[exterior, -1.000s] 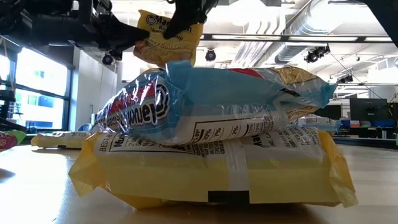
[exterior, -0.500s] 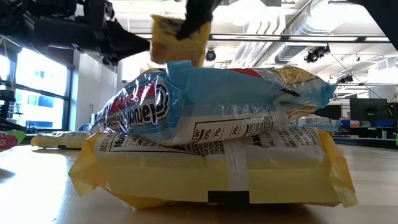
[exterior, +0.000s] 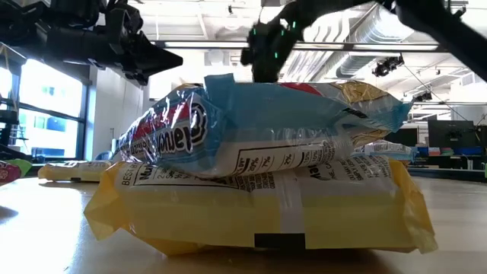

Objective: Sort Maruchan noodles
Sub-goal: Put the yellow noodle pack into the red bin

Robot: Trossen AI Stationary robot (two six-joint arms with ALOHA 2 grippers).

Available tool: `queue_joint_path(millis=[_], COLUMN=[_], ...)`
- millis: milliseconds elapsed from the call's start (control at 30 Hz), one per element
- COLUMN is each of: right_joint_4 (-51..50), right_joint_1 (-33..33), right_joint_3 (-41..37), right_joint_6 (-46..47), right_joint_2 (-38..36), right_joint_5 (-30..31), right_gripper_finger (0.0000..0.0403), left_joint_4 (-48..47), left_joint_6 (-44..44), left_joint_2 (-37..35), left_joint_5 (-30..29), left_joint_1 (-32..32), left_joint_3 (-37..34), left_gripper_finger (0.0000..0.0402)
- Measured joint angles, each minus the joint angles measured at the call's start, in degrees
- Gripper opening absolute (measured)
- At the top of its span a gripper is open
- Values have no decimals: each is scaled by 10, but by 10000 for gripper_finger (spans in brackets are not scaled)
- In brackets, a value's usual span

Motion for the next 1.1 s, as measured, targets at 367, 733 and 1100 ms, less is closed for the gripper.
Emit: queue_joint_path(millis=[367, 733, 1100], right_joint_4=[61, 82, 70], right_joint_1=[-55, -50, -46], right_joint_3=[-1, 0, 35], right_joint_6=[-16, -3, 36], right_joint_2=[63, 85, 86], right_joint_5=[-48, -61, -61], right_gripper_finger=[92, 92, 92], left_joint_4=[-17, -13, -13], left_joint_6=[-29, -22, -26], left_joint_2=[0, 0, 0], left_joint_5=[5, -8, -9], left_joint_1=[-20, -35, -35], left_joint_3=[-5, -5, -5], left_gripper_finger=[1, 0, 0])
